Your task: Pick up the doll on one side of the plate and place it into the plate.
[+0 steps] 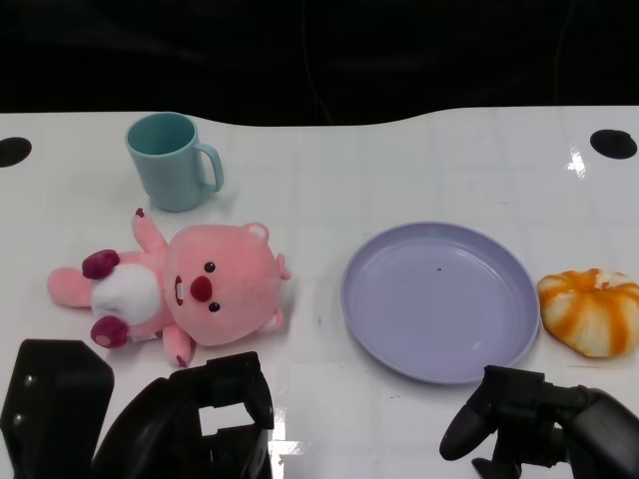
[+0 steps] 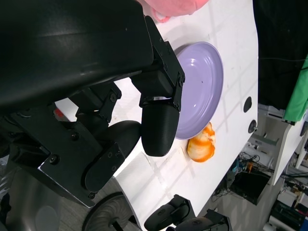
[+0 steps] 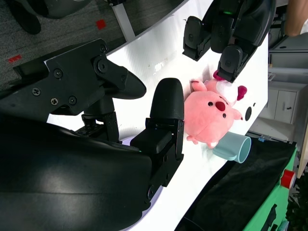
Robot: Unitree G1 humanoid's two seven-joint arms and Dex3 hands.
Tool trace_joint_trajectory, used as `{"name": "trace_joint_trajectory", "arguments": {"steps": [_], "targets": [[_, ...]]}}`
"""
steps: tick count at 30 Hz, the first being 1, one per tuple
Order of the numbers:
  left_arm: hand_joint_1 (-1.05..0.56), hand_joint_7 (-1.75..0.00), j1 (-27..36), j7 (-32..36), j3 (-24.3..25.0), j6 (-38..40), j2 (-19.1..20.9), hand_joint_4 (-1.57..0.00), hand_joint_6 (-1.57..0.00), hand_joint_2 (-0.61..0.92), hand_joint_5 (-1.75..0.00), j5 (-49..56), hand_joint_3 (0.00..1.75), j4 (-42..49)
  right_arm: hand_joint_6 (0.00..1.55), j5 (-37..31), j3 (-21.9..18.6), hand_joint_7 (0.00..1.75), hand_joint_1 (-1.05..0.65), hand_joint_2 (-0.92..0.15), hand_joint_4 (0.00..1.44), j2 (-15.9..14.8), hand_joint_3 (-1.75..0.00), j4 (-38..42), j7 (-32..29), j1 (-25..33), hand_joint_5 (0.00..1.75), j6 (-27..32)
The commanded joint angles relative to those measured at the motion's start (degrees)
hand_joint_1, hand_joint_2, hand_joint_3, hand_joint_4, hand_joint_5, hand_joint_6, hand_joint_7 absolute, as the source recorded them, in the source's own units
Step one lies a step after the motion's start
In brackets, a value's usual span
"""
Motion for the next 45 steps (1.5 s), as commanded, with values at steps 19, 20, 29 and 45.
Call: {"name": "trace_joint_trajectory", "arguments": {"steps": [19,20,29,45], "targets": [[-0.17,-1.75,-0.3,0.2,0.2,0.2,0.5,-0.92,-0.79,0.30,-1.75,0.2,1.56,-0.6,0.56,0.1,-0.4,1.25,-0.11,-0.67,0.61,-0.7,-0.90,-0.2,0.2,0.0,1.62,-0.3],[-0.18,-1.75,-0.3,0.3,0.3,0.4,0.4,-0.92,-0.78,0.30,-1.75,0.0,1.56,-0.6,0.56,0.2,-0.4,1.25,-0.11,-0.68,0.61,-0.7,-0.89,-0.2,0.2,0.0,1.63,-0.3],[-0.17,-1.75,-0.4,0.2,0.4,0.3,0.5,-0.92,-0.78,0.31,-1.75,0.1,1.56,-0.4,0.56,-0.1,-0.2,1.25,-0.11,-0.68,0.61,-0.6,-0.89,0.0,0.1,0.0,1.63,-0.5],[-0.27,-1.12,0.1,-0.7,3.1,-8.0,-2.2,-0.72,-0.69,0.42,-1.47,0.9,1.20,1.9,0.56,-0.4,0.2,1.25,-0.11,-0.67,0.61,-0.5,-0.90,0.7,0.0,-0.3,1.64,-1.4]]}}
